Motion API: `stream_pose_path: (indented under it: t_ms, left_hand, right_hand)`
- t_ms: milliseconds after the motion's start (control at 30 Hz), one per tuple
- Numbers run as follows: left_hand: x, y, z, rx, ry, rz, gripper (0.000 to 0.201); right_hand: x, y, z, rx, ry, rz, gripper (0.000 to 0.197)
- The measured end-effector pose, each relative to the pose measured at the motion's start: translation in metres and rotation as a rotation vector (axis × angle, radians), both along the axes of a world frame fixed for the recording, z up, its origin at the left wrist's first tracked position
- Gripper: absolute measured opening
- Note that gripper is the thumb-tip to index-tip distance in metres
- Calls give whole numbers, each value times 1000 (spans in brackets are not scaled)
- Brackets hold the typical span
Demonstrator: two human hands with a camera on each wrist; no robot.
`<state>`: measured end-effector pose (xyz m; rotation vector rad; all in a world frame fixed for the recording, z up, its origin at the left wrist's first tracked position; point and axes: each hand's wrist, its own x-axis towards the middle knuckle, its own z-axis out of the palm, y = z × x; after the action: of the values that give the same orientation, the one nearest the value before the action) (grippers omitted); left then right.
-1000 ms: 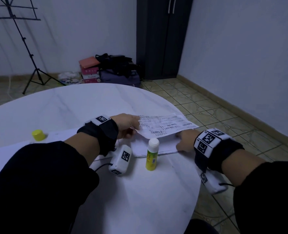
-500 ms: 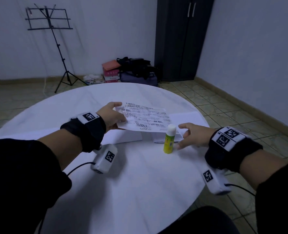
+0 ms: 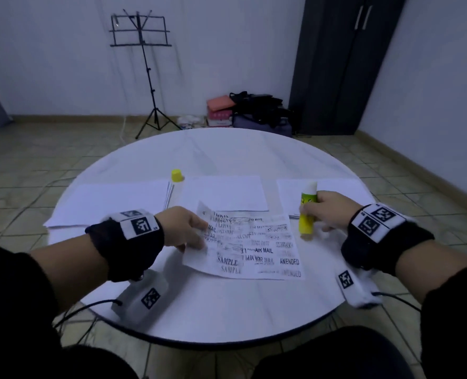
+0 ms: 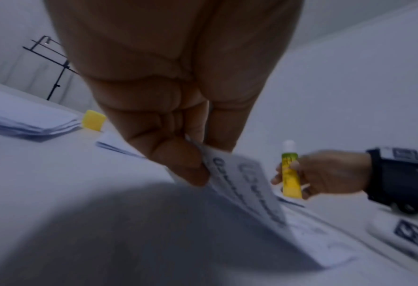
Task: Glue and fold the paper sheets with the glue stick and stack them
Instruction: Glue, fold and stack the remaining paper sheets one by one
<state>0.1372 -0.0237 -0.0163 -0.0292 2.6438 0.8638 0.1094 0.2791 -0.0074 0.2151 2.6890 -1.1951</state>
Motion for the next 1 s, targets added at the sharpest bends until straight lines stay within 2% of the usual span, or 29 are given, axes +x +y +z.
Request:
stream_pose_path:
  t_ms: [100,200,300,400,533,700,1000]
  left_hand:
    - [12,0,-6,-242,58,-78,59]
    - [15,1,-11,-273,81,-65,67]
    - [17,1,-12,-281,86,-68,69]
    - [20,-4,-16,-376,106,-107,60]
    - [21,-5,-14,-499,110,-286,49]
    - [21,-9,-4,-656,-23,-443,75]
    - [15,-15,-6,-671,18,-507,71]
  right_hand:
    - [2,-22,3,-24,5,51,14]
    - [2,-47,7,-9,48,124,14]
    - [1,-70,13,-3,116,106,34]
    - [0,-96,20,-74,181,111,33]
    - [-5,-132,23,-56,197,197,32]
    - [-14,-168,24,59,186,250,38]
    - [-20,-185,19,203,252,285,38]
